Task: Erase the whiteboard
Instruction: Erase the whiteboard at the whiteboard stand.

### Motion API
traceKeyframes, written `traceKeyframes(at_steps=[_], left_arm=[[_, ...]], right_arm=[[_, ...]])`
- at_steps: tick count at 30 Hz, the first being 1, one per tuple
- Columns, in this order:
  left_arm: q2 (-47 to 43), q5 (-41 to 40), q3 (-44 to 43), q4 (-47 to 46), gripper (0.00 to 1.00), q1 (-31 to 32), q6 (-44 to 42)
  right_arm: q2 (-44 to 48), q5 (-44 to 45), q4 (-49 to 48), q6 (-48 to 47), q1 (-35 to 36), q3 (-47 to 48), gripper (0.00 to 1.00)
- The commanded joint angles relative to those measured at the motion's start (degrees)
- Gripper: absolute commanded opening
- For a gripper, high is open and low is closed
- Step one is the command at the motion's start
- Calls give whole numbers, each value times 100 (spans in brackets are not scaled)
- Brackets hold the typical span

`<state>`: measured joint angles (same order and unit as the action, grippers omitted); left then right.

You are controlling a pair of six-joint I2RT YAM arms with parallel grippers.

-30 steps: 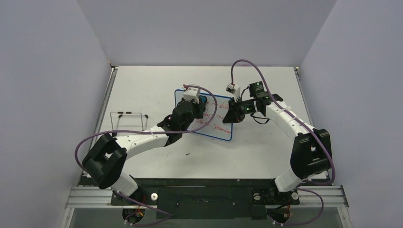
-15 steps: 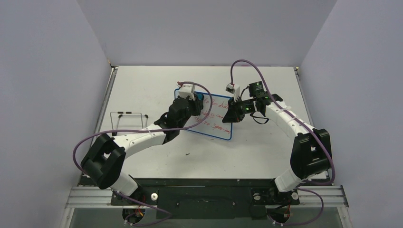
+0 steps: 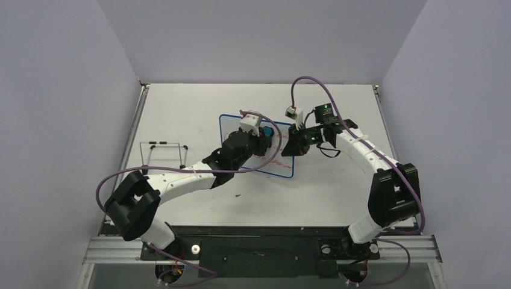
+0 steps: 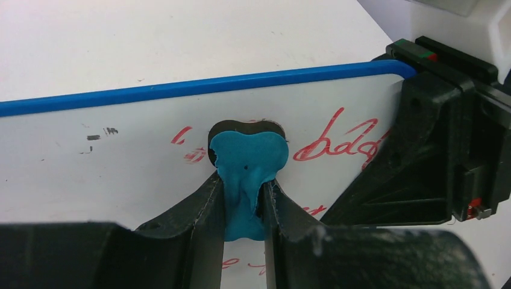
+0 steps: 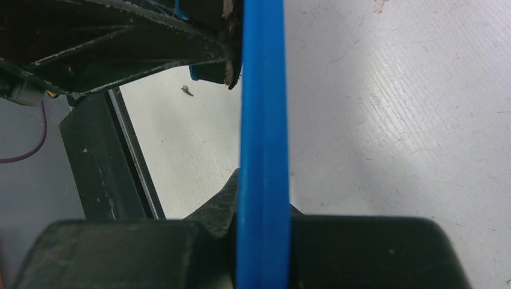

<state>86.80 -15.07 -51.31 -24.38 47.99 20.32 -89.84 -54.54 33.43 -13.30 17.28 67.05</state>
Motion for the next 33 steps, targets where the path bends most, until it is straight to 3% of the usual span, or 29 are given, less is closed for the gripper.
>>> traceKeyframes(at_steps=[1, 9, 15, 23, 28, 33], left_arm=[[-38, -40, -371, -66, 0, -68, -148], [-169, -202, -241, 518, 0, -963, 109], [-111, 331, -314, 353, 0, -851, 43], [120, 368, -833, 485, 0, -37, -160], [260, -161, -1141, 945, 0, -146, -143], [134, -225, -847, 1153, 0, -716, 100]], right_arm=[[172, -416, 29, -210, 147, -6, 0], [206, -416, 29, -209, 142, -13, 0], [184, -417, 29, -213, 157, -7, 0], [180, -406, 30, -208, 153, -7, 0], [212, -412, 40, -214, 153, -7, 0], [230, -417, 40, -209, 141, -15, 0]])
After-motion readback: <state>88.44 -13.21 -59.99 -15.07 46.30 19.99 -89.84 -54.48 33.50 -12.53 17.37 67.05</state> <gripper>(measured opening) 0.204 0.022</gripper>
